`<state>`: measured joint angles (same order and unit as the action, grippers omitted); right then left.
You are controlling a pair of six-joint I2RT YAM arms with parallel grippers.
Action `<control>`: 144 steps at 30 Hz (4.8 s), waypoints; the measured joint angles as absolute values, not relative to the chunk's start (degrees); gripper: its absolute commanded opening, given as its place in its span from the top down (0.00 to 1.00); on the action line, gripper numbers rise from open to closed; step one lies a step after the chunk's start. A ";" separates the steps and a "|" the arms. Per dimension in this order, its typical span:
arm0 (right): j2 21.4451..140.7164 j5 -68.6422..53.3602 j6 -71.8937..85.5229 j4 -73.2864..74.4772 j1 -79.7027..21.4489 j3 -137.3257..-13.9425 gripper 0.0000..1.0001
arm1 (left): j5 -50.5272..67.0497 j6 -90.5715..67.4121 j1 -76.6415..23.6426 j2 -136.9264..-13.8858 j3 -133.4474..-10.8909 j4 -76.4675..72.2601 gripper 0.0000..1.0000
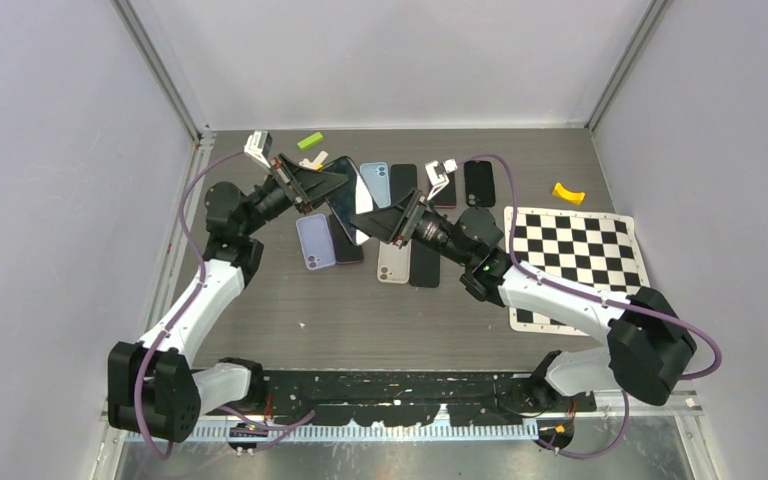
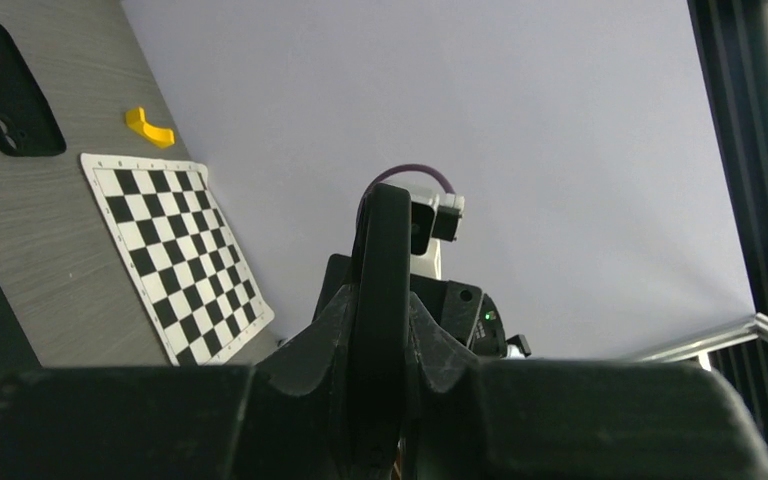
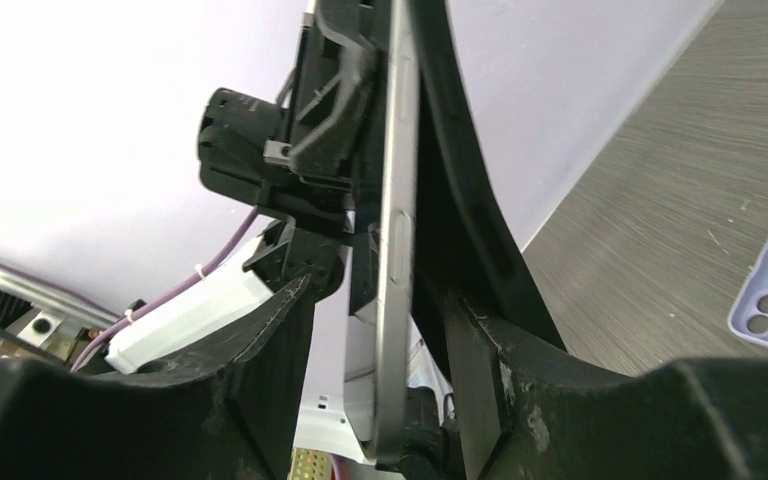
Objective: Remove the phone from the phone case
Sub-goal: Remove the phone case from the phone, then place the phone case at the center of the board, then place the phone at the center of the board.
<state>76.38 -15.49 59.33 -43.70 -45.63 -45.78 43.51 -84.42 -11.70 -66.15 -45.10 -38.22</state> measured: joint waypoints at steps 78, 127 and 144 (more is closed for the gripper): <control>73.47 -12.27 77.82 -42.89 -41.01 -42.98 1.00 | 53.80 -78.43 -16.12 -75.66 -34.70 -57.93 0.32; 82.08 6.37 65.71 -8.67 -59.92 -34.06 0.99 | 37.91 -45.71 -18.37 -61.39 -25.45 25.91 0.72; 85.91 7.01 64.79 -4.78 -60.71 -37.10 0.64 | 31.51 -43.16 -18.37 -59.11 -29.15 30.79 0.00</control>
